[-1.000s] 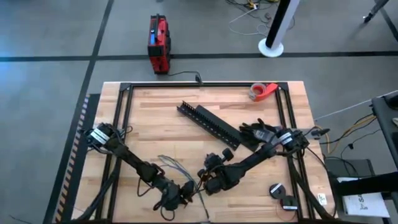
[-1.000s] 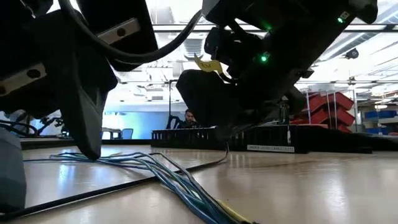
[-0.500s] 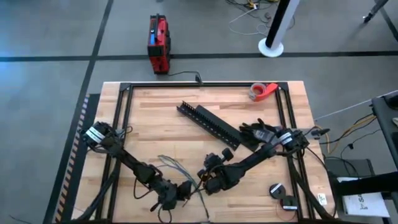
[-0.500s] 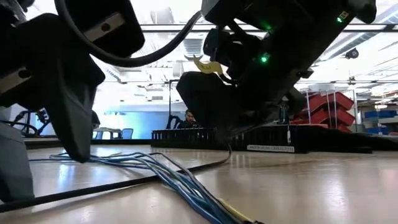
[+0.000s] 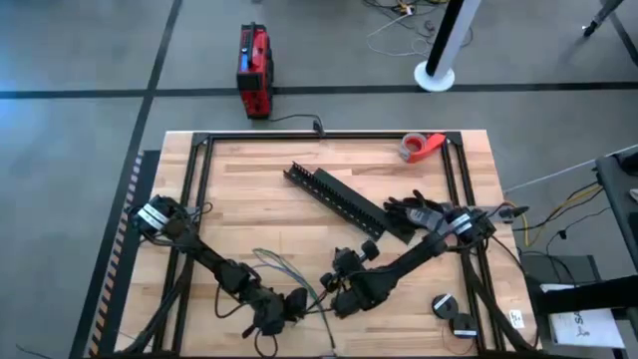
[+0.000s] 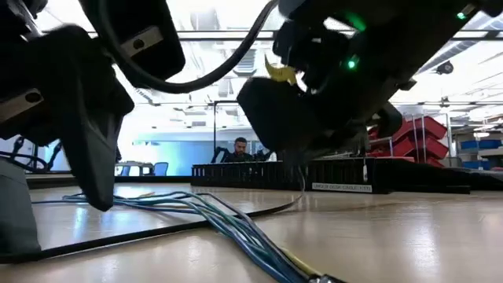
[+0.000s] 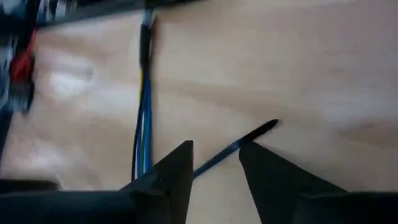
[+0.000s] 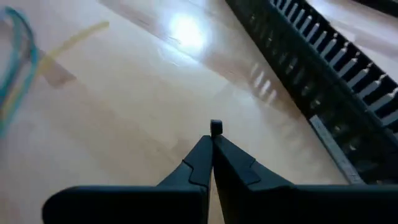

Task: Ziptie cables
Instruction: Wrap the zip tie around the cable bundle

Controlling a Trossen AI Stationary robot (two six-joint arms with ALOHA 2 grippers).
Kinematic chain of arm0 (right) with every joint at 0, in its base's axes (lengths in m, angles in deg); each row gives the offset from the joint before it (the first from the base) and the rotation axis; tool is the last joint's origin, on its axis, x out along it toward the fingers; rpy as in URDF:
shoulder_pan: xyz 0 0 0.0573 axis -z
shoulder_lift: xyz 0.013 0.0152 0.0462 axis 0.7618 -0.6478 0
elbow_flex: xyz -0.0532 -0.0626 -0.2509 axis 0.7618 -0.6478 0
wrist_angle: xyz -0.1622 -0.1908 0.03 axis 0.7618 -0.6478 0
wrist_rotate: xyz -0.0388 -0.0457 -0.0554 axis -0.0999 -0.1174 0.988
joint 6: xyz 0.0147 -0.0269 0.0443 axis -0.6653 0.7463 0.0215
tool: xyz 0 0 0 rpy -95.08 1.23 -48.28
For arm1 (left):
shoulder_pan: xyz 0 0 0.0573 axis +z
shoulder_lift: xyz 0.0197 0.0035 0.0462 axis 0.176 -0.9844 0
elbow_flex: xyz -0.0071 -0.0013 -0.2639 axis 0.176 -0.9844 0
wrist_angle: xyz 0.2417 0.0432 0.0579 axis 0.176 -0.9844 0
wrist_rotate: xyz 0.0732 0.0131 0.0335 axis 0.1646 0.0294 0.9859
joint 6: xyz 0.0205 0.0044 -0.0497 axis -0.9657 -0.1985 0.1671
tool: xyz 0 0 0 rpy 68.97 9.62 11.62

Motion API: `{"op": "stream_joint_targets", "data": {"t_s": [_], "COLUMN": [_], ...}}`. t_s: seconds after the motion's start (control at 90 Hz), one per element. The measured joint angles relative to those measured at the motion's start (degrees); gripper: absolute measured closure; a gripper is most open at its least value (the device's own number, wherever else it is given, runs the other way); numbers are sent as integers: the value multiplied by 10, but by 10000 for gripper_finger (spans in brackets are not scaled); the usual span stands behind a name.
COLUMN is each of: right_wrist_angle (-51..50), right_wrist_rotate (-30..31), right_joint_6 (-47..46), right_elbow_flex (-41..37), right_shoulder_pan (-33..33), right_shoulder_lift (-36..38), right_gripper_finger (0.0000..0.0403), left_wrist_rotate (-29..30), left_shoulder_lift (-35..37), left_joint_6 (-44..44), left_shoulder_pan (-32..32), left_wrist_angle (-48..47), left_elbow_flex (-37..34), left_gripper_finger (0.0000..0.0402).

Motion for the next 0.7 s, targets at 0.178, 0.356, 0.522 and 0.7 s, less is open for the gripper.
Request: {"op": "stream_joint_targets", "data": {"t_s": [0.178, 0.356, 0.522, 0.7], "right_wrist_angle": [8, 9, 11, 15], "right_wrist_rotate": [12, 72, 91, 144], "right_joint_6": [-24, -44, -43, -37], "right_elbow_flex": [0, 0, 0, 0], "right_shoulder_pan": [-9, -32, -32, -50], "right_shoulder_lift": [-2, -3, -3, -3], "right_gripper_finger": [403, 403, 403, 403], "left_wrist_rotate": [-9, -32, -38, -42], "left_shoulder_lift": [10, -2, -8, -8], "left_joint_6": [33, 35, 26, 26], "left_shoulder_pan": [-3, -3, -3, -5], "left_wrist_angle": [-15, -9, 4, 4], "left_elbow_flex": [-2, -6, -7, -7], "left_gripper_finger": [303, 303, 292, 284]}}
